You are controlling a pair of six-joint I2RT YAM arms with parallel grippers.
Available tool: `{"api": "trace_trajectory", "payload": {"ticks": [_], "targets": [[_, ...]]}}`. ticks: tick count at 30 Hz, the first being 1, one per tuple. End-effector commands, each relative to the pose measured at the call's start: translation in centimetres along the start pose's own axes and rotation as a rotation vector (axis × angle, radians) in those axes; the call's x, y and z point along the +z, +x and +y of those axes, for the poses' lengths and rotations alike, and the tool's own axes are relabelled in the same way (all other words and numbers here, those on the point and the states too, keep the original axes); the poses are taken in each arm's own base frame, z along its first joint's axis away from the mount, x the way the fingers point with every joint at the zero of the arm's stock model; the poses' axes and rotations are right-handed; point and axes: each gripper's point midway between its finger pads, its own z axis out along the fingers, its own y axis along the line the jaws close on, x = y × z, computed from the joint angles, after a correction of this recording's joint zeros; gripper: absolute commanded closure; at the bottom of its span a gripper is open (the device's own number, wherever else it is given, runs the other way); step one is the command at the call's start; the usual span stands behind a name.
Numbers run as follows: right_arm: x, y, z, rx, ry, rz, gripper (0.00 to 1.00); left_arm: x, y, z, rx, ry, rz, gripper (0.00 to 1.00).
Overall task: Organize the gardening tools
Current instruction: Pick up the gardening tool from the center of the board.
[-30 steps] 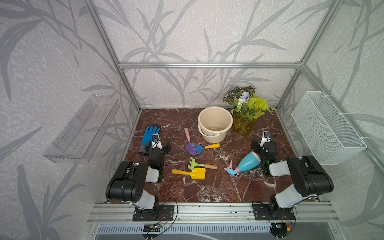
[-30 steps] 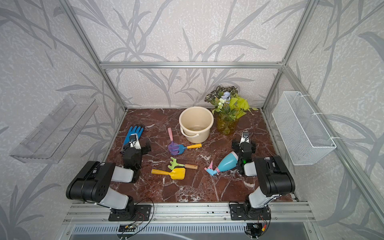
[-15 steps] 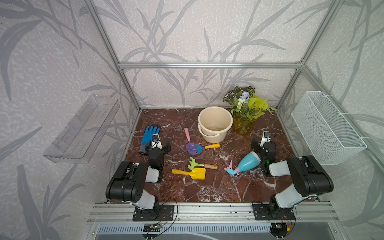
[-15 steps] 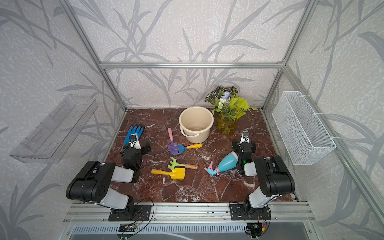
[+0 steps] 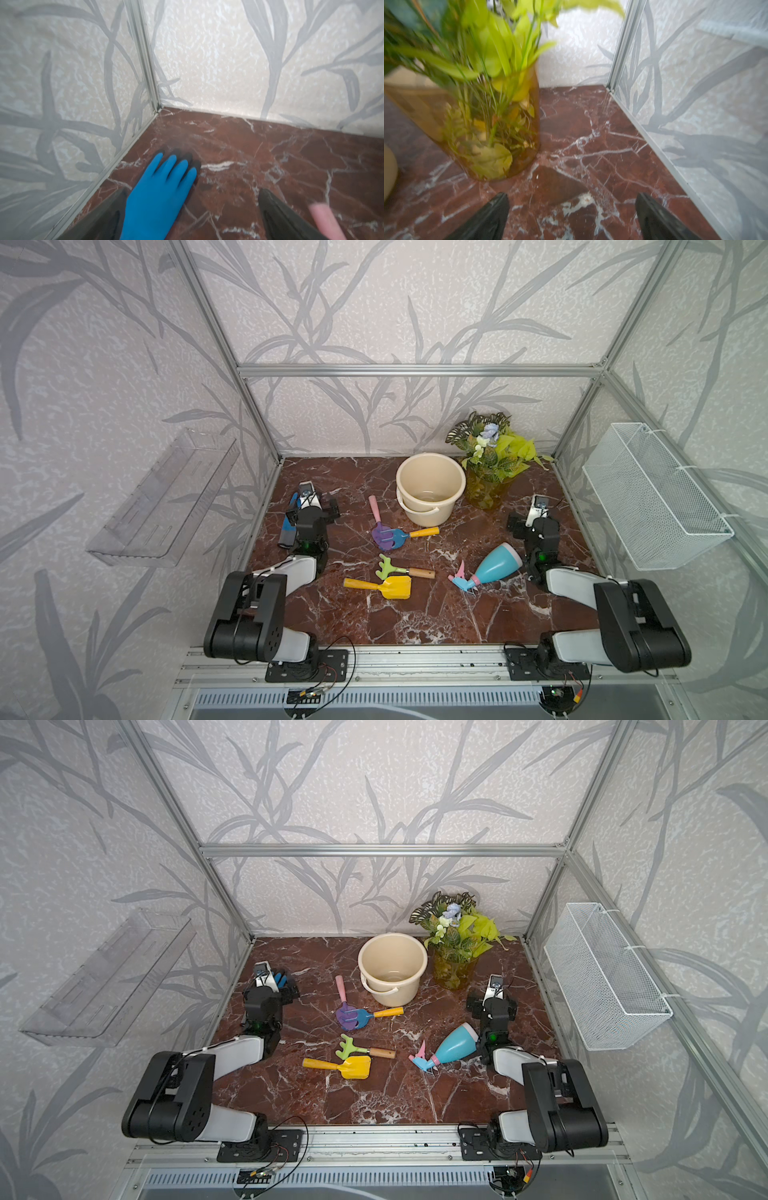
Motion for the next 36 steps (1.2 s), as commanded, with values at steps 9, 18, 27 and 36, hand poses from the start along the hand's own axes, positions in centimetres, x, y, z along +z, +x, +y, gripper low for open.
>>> {"api": "trace_trajectory", "payload": {"ticks": [9,18,27,36], "targets": [[-6.0,-9.0,2.6,0.628,-0.316,0.066,0.01,0.7,0.0,-0.5,-0.472,0.029,0.317,0.0],[-7.2,-7.6,8.4,0.636,-0.546,0.4,0.06,-1.1,3.1,-7.4,-0.577,0.318,0.616,0.17],[-10.3,-3.1,12.2,0.407,-0.53,0.543,0.12,-2.6,8.9,-14.4,-0.432,0.362,0.824,0.41],[-12.3,-0.4,12.1,0.326,-0.505,0.604,0.13,-1.2,13.2,-16.2,-0.318,0.221,0.952,0.48]]}}
